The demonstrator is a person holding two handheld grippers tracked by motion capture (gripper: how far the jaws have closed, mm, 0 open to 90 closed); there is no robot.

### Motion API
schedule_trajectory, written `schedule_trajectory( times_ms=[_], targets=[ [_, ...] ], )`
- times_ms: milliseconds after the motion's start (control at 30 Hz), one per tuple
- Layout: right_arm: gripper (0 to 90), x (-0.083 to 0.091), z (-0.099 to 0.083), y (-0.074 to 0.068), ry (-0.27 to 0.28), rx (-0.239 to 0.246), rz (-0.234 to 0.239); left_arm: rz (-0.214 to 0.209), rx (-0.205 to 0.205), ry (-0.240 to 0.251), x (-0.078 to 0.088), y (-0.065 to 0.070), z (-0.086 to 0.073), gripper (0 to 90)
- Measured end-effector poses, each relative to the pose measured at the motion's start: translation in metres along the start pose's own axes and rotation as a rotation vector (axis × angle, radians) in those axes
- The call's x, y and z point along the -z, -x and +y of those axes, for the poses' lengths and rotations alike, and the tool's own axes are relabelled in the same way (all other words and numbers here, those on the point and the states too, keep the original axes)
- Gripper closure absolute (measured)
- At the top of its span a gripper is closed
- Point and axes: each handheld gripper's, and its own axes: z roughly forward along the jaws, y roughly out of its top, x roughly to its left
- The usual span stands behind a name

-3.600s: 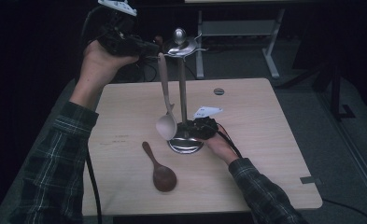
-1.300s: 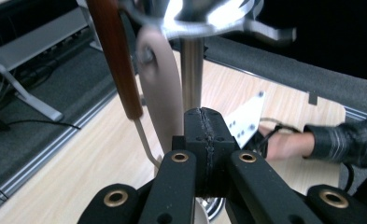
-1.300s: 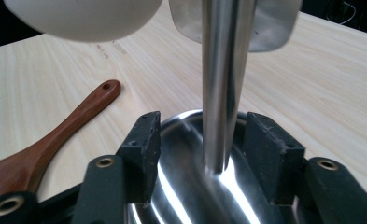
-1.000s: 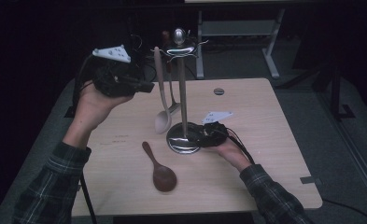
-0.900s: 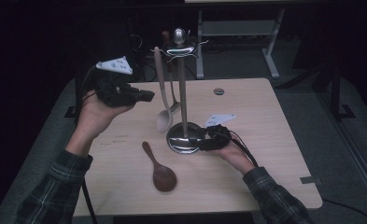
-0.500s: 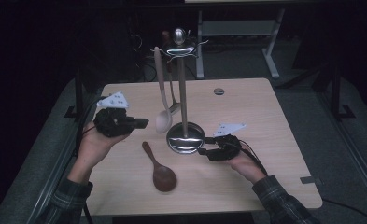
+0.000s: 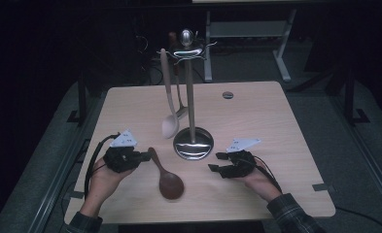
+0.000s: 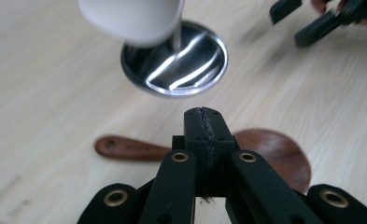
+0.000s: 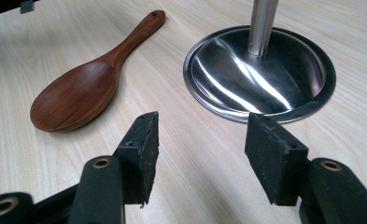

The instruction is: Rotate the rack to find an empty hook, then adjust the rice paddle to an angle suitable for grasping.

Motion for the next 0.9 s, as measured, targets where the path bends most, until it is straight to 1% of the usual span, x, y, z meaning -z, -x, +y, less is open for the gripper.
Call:
schedule_trajectory(
  times_ms=[33, 67, 100, 133, 167, 200, 233, 267, 300, 333, 367, 400, 433, 467, 500, 567, 600, 633, 667, 733, 767, 800, 833, 867, 900],
  targets=[
    [44.2, 0.0, 0.0, 0.0, -0.004, -0.004, 0.005, 0.002, 0.003, -0.016, -0.003, 0.0, -0.004, 89.7],
    [45.7, -0.002, 0.0, -0.001, -0.005, -0.005, 0.01, 0.008, 0.011, -0.021, -0.005, -0.001, -0.008, 89.7],
    [48.1, -0.005, 0.0, -0.002, -0.008, 0.014, 0.016, 0.011, 0.019, -0.02, -0.007, -0.001, -0.013, 89.8],
    [50.3, -0.007, 0.0, -0.003, -0.01, 0.005, 0.023, 0.015, 0.03, -0.028, -0.01, -0.001, -0.021, 89.8],
    [53.6, -0.008, 0.001, -0.004, -0.014, 0.008, 0.029, 0.016, 0.035, -0.032, -0.011, -0.002, -0.025, 89.7],
    [57.5, -0.01, 0.001, -0.005, -0.016, 0.011, 0.024, 0.015, 0.046, -0.034, -0.012, -0.002, -0.028, 89.7],
    [57.5, -0.01, 0.001, -0.005, -0.016, 0.011, 0.024, 0.015, 0.046, -0.034, -0.012, -0.002, -0.028, 89.7],
    [62.2, -0.011, 0.002, -0.006, -0.02, 0.01, 0.026, 0.014, 0.054, -0.042, -0.012, -0.003, -0.032, 89.7],
    [70.3, -0.013, 0.003, -0.008, -0.025, 0.012, 0.038, 0.014, 0.065, -0.044, -0.013, -0.004, -0.038, 89.7],
    [74.3, -0.015, 0.003, -0.009, -0.03, 0.017, 0.047, 0.01, 0.078, -0.039, -0.015, -0.003, -0.041, 89.7],
    [77.3, -0.017, 0.003, -0.01, -0.036, 0.023, 0.054, 0.01, 0.083, -0.045, -0.017, -0.003, -0.044, 89.7],
    [77.3, -0.017, 0.003, -0.01, -0.036, 0.023, 0.054, 0.01, 0.083, -0.045, -0.017, -0.003, -0.044, 89.7],
    [81.1, -0.019, 0.004, -0.011, -0.044, 0.025, 0.061, 0.01, 0.086, -0.054, -0.018, -0.004, -0.045, 89.7],
    [88.4, -0.025, 0.005, -0.015, -0.051, 0.035, 0.079, -0.005, 0.098, -0.051, -0.021, -0.005, -0.046, 89.7],
    [89.7, -0.028, 0.006, -0.017, -0.054, 0.044, 0.089, -0.01, 0.111, -0.047, -0.023, -0.005, -0.047, 89.7],
    [89.8, -0.034, 0.008, -0.021, -0.063, 0.063, 0.102, -0.007, 0.113, -0.046, -0.025, -0.004, -0.046, 89.7],
    [89.8, -0.034, 0.008, -0.021, -0.063, 0.063, 0.102, -0.001, 0.091, -0.062, -0.027, -0.005, -0.046, 89.7],
    [89.7, -0.041, 0.009, -0.026, -0.07, 0.086, 0.106, -0.001, 0.091, -0.081, -0.031, -0.005, -0.047, 89.7],
    [89.7, -0.044, 0.01, -0.028, -0.07, 0.097, 0.105, 0.0, 0.092, -0.09, -0.033, -0.005, -0.048, 89.7],
    [89.6, -0.047, 0.01, -0.029, -0.075, 0.101, 0.111, 0.0, 0.088, -0.09, -0.035, -0.007, -0.048, 89.7],
    [89.4, -0.054, 0.011, -0.033, -0.084, 0.117, 0.111, -0.003, 0.101, -0.095, -0.039, -0.008, -0.049, 89.7],
    [89.4, -0.054, 0.011, -0.033, -0.084, 0.117, 0.111, -0.003, 0.101, -0.095, -0.039, -0.008, -0.049, 89.7],
    [89.4, -0.06, 0.012, -0.036, -0.091, 0.112, 0.127, -0.015, 0.111, -0.089, -0.043, -0.009, -0.049, 89.7],
    [89.4, -0.06, 0.012, -0.036, -0.091, 0.112, 0.127, -0.015, 0.111, -0.089, -0.043, -0.009, -0.049, 89.7],
    [89.4, -0.066, 0.012, -0.039, -0.101, 0.116, 0.14, -0.02, 0.121, -0.088, -0.046, -0.009, -0.049, 89.7]
  ],
)
